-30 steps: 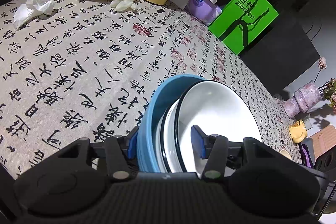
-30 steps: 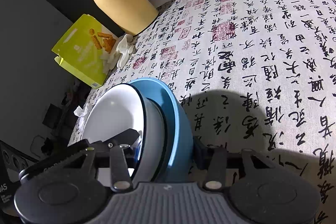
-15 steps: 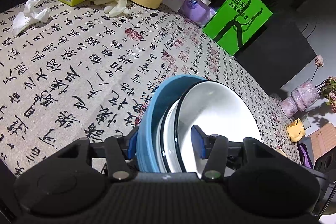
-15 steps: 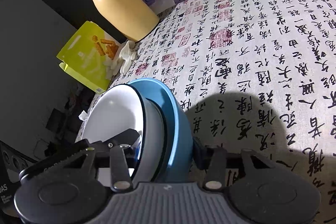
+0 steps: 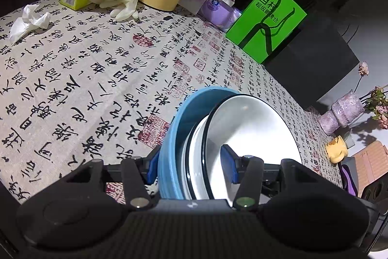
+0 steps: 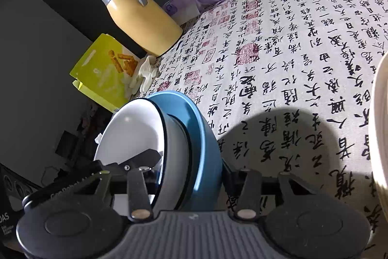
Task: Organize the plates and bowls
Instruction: 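Lift the blue bowl stack with both grippers and carry it toward the cream plates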
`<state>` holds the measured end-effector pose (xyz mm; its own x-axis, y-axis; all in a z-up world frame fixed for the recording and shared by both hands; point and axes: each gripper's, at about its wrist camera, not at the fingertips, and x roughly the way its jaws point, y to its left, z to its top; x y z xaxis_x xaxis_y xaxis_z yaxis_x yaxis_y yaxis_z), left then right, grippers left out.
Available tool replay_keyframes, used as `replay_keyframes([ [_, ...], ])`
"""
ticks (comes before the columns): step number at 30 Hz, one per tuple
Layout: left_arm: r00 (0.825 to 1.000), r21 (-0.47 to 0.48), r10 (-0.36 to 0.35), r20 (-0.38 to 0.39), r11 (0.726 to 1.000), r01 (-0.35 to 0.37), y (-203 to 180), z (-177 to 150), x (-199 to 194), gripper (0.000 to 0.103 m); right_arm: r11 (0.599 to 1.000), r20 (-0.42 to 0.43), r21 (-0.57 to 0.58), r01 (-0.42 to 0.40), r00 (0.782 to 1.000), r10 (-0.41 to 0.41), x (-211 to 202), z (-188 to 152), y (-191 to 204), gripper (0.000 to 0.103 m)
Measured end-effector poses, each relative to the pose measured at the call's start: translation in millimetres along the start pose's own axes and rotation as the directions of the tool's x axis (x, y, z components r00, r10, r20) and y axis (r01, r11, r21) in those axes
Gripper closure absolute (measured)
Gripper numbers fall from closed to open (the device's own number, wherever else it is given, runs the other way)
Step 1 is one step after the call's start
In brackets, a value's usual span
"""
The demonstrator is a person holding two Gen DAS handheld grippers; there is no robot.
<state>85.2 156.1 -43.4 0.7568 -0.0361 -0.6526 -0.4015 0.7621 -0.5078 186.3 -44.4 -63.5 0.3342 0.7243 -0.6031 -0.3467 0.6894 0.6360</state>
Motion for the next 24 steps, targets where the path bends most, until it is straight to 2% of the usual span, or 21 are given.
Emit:
replay_keyframes([
  [24, 1.0, 0.037, -0.024, 0.011, 0.999, 0.023, -44.1, -7.5, -0.7, 0.051, 1.0, 0.052, 0.013, -0.008, 0.999, 0.007, -37.2, 10.4, -21.9, 0.059],
])
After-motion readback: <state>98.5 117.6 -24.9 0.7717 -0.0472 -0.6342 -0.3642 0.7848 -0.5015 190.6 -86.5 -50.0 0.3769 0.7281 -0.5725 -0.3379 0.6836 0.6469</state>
